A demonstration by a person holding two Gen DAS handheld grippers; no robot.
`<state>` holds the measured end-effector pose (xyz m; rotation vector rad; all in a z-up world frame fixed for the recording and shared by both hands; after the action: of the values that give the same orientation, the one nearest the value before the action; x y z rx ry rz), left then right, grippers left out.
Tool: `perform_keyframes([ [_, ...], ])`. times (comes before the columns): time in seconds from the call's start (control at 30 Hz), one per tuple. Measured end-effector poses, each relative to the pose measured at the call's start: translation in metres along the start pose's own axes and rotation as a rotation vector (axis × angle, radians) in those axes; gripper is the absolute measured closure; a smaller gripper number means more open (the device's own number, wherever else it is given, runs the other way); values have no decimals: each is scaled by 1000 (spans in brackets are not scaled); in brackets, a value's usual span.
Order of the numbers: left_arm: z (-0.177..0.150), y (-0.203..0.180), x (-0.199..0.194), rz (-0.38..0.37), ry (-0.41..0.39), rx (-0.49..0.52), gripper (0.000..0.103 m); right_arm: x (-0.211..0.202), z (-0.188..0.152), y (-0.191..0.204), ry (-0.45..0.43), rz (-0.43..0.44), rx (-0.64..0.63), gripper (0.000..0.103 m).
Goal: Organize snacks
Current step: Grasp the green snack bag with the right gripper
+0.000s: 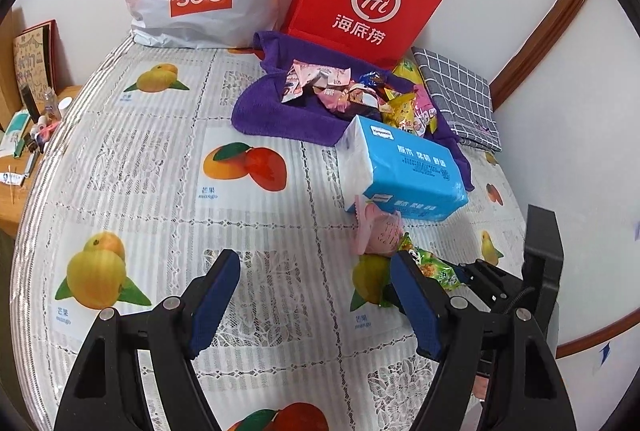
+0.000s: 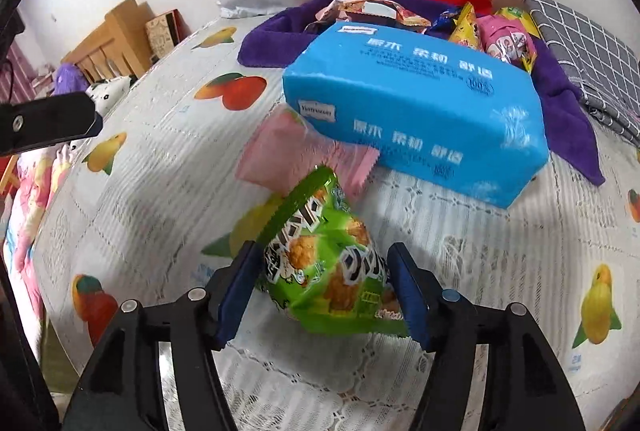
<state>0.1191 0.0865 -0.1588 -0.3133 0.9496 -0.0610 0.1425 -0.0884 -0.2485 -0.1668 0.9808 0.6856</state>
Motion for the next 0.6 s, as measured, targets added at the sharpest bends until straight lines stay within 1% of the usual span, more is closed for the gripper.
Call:
perform_keyframes([
  [0.13, -3, -5, 7, 0, 16, 5, 28, -7, -7, -5, -30, 15, 23, 42],
  [0.33, -10, -18, 21, 4, 42, 29, 28, -25, -18, -24, -65, -22, 55, 42],
  [0.4, -13, -24, 28, 7, 54, 38, 28, -32, -22, -35, -83, -40, 76, 42],
  [0.6, -25, -29, 49, 7, 83, 37, 28, -49, -35, -81, -115, -162, 131, 42],
])
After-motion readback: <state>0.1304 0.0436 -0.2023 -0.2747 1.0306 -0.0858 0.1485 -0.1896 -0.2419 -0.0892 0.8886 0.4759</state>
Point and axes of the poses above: each gripper's, at about its wrist camera, not at the fingertips, and x roughly the way its jaws point, y to its left, z to its top, the point moved 6 cm from there along x, roughly the way its jaws point, and after that the axes turned 6 degrees about z, right-handed, at the moved point
